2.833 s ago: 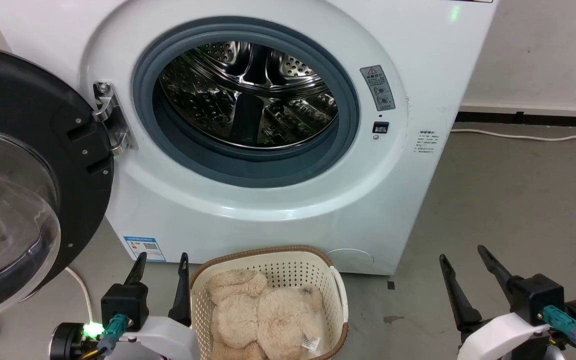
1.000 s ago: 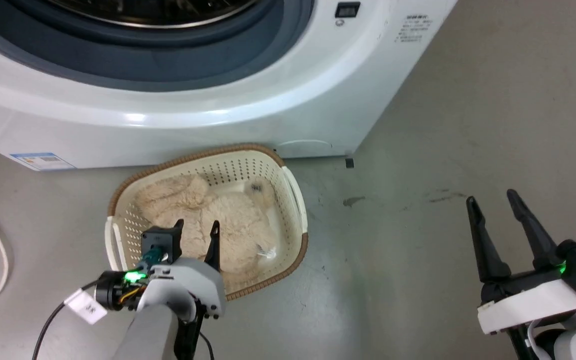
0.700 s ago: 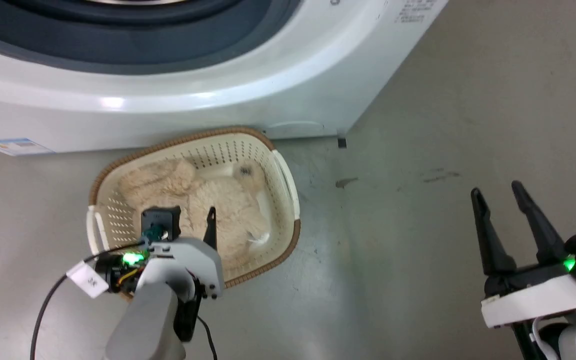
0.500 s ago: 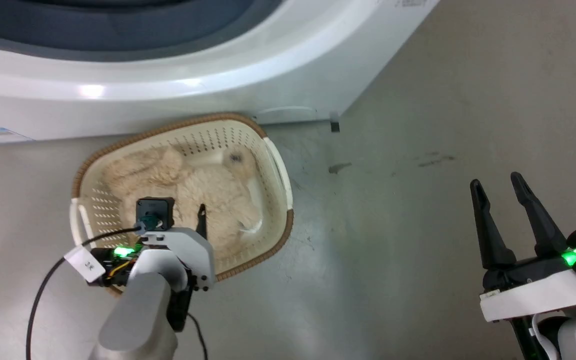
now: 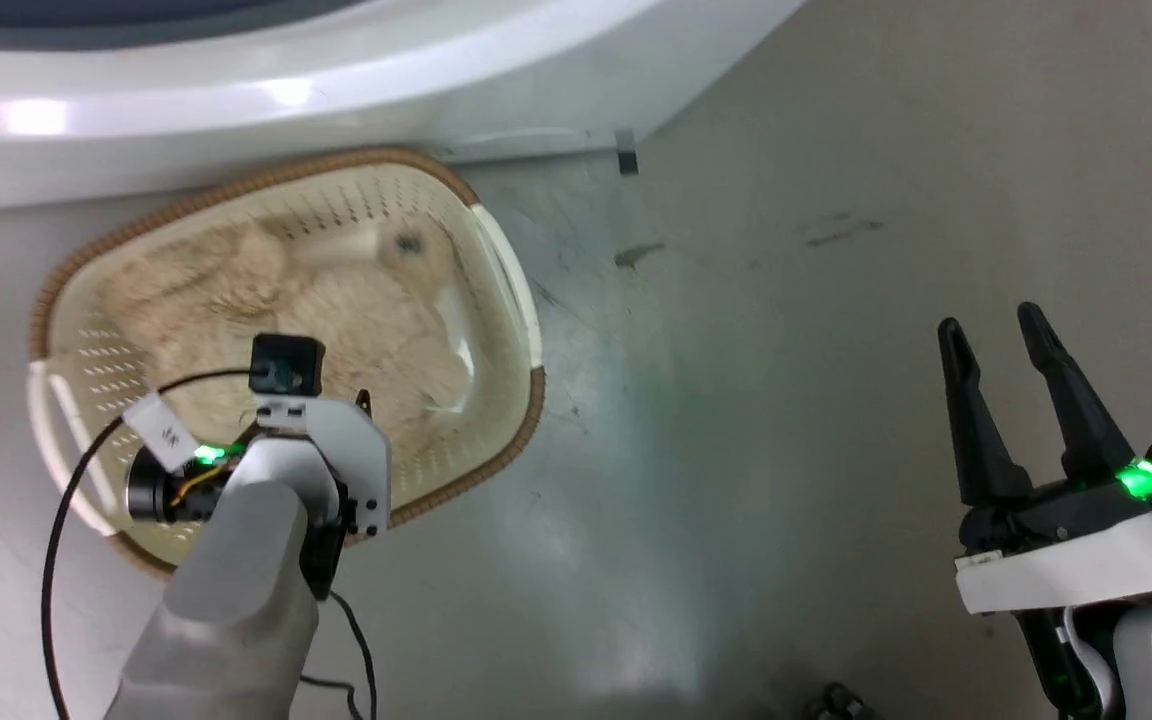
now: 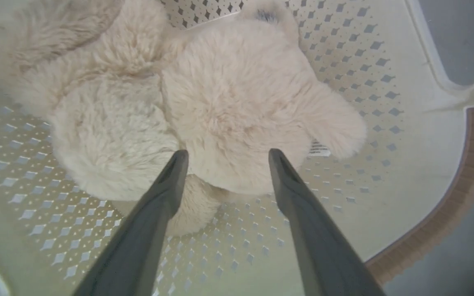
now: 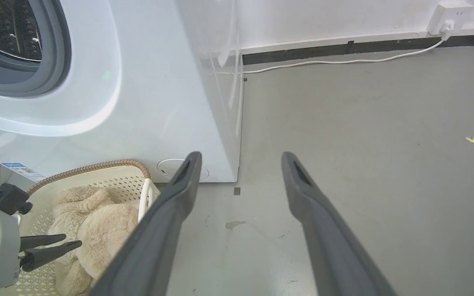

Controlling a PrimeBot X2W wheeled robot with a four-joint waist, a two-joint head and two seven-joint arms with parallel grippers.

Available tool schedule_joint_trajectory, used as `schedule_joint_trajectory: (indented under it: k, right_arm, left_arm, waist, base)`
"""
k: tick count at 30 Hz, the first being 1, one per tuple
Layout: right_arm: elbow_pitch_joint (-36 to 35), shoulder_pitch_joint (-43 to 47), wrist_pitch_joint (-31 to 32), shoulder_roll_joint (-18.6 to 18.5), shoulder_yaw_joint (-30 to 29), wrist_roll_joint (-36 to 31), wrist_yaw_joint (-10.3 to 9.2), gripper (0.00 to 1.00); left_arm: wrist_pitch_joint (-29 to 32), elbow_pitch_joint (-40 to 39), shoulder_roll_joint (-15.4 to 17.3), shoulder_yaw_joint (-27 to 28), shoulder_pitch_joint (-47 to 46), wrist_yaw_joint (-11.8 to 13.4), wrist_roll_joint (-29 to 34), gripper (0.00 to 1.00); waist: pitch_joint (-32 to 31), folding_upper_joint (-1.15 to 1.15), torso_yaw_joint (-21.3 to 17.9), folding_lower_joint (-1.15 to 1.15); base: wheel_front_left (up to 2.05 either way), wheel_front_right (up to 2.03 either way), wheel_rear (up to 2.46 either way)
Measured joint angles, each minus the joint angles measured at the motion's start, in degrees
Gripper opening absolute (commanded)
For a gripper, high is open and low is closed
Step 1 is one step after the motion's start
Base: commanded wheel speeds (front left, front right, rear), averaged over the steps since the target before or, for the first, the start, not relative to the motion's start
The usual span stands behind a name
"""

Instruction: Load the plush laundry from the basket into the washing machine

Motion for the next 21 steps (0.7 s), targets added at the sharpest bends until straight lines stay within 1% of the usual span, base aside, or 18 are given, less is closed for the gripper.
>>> schedule_joint_trajectory:
  k: [4, 6, 7, 9, 13, 19, 20, 21]
  right_arm:
    - [0.1, -0.8, -0.5, -0.1, 0.6, 1.1, 0.0, 1.0]
    - [0.3, -1.0, -0.8, -0.2, 0.6, 2.2, 0.0, 1.0]
    - [0.4, -1.1, -1.1, -0.4, 0.8, 2.8, 0.0, 1.0]
    - [0.4, -1.1, -1.5, -0.5, 0.8, 3.3, 0.0, 1.0]
    - [0.4, -1.2, -1.9, -0.9, 0.6, 4.3, 0.0, 1.0]
    - [0.4, -1.4, -2.6, -1.6, 0.6, 5.7, 0.0, 1.0]
    - [0.5, -1.5, -2.8, -1.7, 0.5, 5.9, 0.0, 1.0]
    - [0.5, -1.7, -2.9, -1.7, 0.5, 6.2, 0.0, 1.0]
  left_arm:
    - [1.3, 2.1, 0.5, -1.2, -3.0, 0.0, -0.3, 1.0]
    - [1.4, 3.9, 1.2, -1.5, -5.5, 0.0, -2.0, 1.0]
    - [1.6, 5.4, 1.4, -1.7, -7.4, 0.4, -3.0, 1.0]
    - [1.9, 6.5, 1.6, -2.0, -8.6, 0.6, -3.6, 1.0]
    - [1.9, 8.6, 1.9, -1.7, -11.1, 2.1, -5.7, 1.0]
    - [2.0, 11.7, 2.8, -2.9, -13.9, 2.8, -6.7, 1.0]
    - [1.8, 12.2, 3.0, -3.0, -14.3, 2.8, -7.0, 0.47]
    - [1.6, 12.7, 3.2, -3.2, -14.8, 2.9, -7.2, 0.0]
  waist:
    - [2.5, 0.0, -1.1, 0.0]
    - [4.7, 0.0, -2.1, 0.0]
    - [6.1, 0.0, -2.8, 0.0]
    - [7.0, 0.0, -3.3, -0.01]
    - [8.9, 0.0, -4.1, -0.01]
    - [11.9, 0.0, -5.3, -0.01]
    - [12.4, 0.0, -5.5, -0.01]
    - [12.8, 0.0, -5.7, -0.01]
  base:
    - [0.0, 0.0, 0.0]
    - [0.0, 0.0, 0.0]
    - [0.0, 0.0, 0.0]
    - [0.0, 0.0, 0.0]
    - [0.0, 0.0, 0.0]
    - [0.0, 0.0, 0.0]
    - [0.0, 0.0, 0.0]
    - [0.0, 0.0, 0.0]
